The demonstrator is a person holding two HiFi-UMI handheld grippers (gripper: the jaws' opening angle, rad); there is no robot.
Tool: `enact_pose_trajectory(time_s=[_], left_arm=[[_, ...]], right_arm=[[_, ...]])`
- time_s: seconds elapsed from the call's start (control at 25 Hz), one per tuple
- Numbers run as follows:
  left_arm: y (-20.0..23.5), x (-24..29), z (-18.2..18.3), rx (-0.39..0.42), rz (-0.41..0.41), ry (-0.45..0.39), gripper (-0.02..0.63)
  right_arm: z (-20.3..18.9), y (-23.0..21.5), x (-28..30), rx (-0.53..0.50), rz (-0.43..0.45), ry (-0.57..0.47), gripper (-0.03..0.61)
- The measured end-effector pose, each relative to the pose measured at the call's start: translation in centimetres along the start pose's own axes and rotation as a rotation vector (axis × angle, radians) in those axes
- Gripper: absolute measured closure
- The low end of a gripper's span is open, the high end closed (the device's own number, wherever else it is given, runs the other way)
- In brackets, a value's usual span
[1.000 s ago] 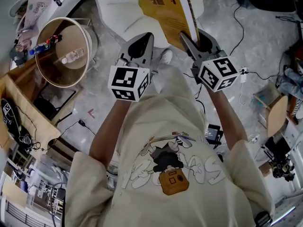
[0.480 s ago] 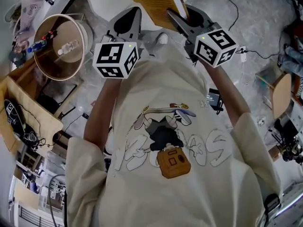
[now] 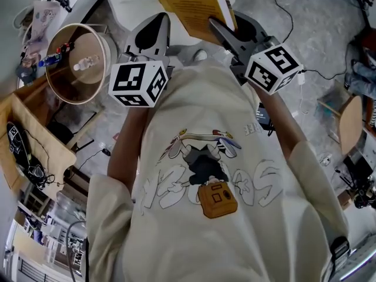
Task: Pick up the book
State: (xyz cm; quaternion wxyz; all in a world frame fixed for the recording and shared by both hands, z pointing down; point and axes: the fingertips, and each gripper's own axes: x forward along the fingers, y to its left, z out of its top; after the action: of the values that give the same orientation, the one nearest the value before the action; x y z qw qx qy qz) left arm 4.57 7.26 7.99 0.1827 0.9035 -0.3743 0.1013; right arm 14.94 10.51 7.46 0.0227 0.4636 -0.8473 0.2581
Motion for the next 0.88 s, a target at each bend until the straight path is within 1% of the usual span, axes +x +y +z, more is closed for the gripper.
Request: enact_pose_trajectory(time_s=[0.28, 0.52, 0.68, 0.88], left_arm=[[-1.4, -0.7, 1.2, -0.007, 0.007, -0.033, 0.607], [-2.6, -1.7, 0.9, -0.020, 0.014, -0.058, 0.607], [-2.6, -1.9, 0.8, -0.020, 0.017, -0.057, 0.607], [-2.6, -1.6, 1.0, -0.020, 0.024, -0.054, 0.607]], right_arm=[[1.6, 0.9, -1.9, 0.004, 0.015, -0.047, 0.422], [1.9, 1.7, -3.1, 0.020, 0.011, -0.094, 0.422], [2.1, 2.2, -3.2, 0.047, 0.013, -0.121, 0.422], [2.2, 2.2, -3.3, 0.062, 0.012, -0.121, 0.422]])
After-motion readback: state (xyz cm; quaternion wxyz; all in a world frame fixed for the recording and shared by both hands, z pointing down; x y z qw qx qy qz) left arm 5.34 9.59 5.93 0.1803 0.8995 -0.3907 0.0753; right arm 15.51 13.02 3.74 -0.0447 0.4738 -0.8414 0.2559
